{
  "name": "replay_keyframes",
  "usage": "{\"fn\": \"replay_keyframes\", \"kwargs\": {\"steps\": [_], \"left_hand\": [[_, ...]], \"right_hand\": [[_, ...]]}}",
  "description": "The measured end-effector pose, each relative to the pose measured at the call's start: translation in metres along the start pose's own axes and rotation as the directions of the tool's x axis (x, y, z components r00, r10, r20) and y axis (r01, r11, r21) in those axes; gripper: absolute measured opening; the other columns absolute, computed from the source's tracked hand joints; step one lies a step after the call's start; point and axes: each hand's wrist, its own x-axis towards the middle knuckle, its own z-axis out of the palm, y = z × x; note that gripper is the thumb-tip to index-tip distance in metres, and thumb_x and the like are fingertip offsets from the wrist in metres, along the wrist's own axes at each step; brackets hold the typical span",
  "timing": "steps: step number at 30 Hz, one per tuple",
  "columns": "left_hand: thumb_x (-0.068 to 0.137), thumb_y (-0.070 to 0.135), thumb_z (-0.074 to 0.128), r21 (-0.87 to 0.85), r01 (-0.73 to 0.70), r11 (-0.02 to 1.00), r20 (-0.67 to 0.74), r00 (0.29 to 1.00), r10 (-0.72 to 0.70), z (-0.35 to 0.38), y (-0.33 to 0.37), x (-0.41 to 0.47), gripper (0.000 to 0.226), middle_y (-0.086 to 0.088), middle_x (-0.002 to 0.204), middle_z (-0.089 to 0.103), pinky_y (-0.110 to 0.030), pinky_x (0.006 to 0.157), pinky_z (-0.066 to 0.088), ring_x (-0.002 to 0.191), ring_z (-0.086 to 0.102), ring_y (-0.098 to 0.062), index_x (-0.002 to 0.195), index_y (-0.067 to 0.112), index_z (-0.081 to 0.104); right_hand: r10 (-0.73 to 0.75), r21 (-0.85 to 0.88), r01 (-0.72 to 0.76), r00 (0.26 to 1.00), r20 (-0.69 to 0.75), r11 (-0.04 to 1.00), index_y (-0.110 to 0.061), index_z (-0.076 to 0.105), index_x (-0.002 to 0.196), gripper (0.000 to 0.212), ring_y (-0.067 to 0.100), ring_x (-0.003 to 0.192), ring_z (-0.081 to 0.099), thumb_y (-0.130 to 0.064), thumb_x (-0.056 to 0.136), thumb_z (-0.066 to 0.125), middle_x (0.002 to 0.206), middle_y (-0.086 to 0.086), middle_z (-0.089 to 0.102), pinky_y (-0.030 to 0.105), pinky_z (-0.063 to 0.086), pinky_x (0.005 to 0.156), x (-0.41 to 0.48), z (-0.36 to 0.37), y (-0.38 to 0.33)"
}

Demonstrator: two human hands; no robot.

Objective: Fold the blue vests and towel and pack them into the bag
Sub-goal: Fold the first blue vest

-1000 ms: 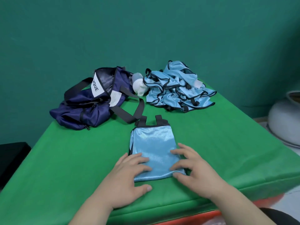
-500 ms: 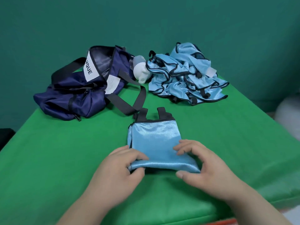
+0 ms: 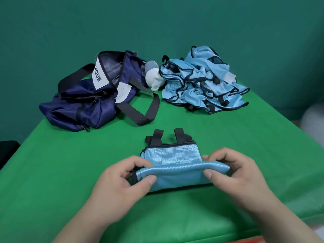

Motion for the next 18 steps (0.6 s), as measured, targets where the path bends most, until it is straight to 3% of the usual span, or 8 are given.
{"fn": "replay_keyframes", "kwargs": {"steps": [3,7,11,14,16,18], "left_hand": [[0.06,0.045,0.073,-0.088,0.004,0.996,-0.017,1.0,-0.005,0.001,0.002,0.0,0.021,0.002,0.067,0.066,-0.019,0.054,0.043,0.059,0.053,-0.007,0.078,0.034,0.072],[0.061,0.044,0.074,-0.127,0.024,0.992,0.007,1.0,-0.024,0.003,0.002,0.001,0.021,0.002,0.071,0.068,-0.017,0.058,0.046,0.062,0.056,-0.006,0.079,0.033,0.072],[0.065,0.047,0.075,-0.03,0.094,0.995,-0.015,0.995,-0.095,0.005,-0.004,0.003,0.027,-0.002,0.078,0.07,-0.028,0.064,0.049,0.065,0.06,-0.015,0.089,0.036,0.07],[0.071,0.051,0.073,0.107,0.17,0.98,-0.057,0.985,-0.165,0.007,-0.007,0.005,0.035,-0.006,0.082,0.071,-0.045,0.072,0.055,0.073,0.064,-0.034,0.104,0.045,0.065],[0.079,0.045,0.074,0.196,0.188,0.962,-0.09,0.981,-0.173,0.009,-0.007,0.007,0.03,-0.004,0.08,0.07,-0.042,0.067,0.054,0.069,0.062,-0.032,0.104,0.051,0.061],[0.084,0.037,0.073,0.261,0.19,0.947,-0.135,0.978,-0.159,0.013,-0.005,0.01,0.024,0.006,0.071,0.066,-0.031,0.056,0.046,0.053,0.052,-0.012,0.099,0.051,0.06]], "right_hand": [[0.012,0.098,-0.011,1.0,-0.017,0.995,-0.022,0.067,0.07,0.015,0.008,0.061,0.055,-0.008,0.066,0.073,0.066,-0.004,0.064,0.017,0.044,0.058,0.0,0.003,-0.009],[0.052,0.147,-0.049,0.998,-0.019,0.988,-0.02,0.066,0.069,0.015,0.006,0.058,0.049,-0.006,0.067,0.073,0.064,-0.005,0.06,0.016,0.04,0.053,0.001,0.003,-0.012],[0.143,0.007,-0.143,0.988,-0.05,0.99,-0.023,0.068,0.078,0.027,0.011,0.063,0.055,0.002,0.08,0.078,0.07,-0.001,0.066,0.024,0.045,0.057,0.001,0.007,-0.004],[0.181,-0.192,-0.199,0.977,-0.11,0.961,-0.035,0.069,0.085,0.024,0.011,0.07,0.065,-0.011,0.083,0.075,0.081,-0.008,0.072,0.027,0.051,0.064,0.0,0.012,-0.001],[0.187,-0.285,-0.222,0.972,-0.144,0.933,-0.036,0.069,0.084,0.02,0.006,0.072,0.066,-0.016,0.084,0.075,0.081,-0.016,0.072,0.021,0.05,0.063,0.002,0.016,0.0],[0.204,-0.328,-0.251,0.964,-0.172,0.911,-0.038,0.068,0.088,0.017,0.003,0.072,0.065,-0.022,0.085,0.073,0.081,-0.021,0.07,0.018,0.049,0.06,0.006,0.018,0.0]]}}
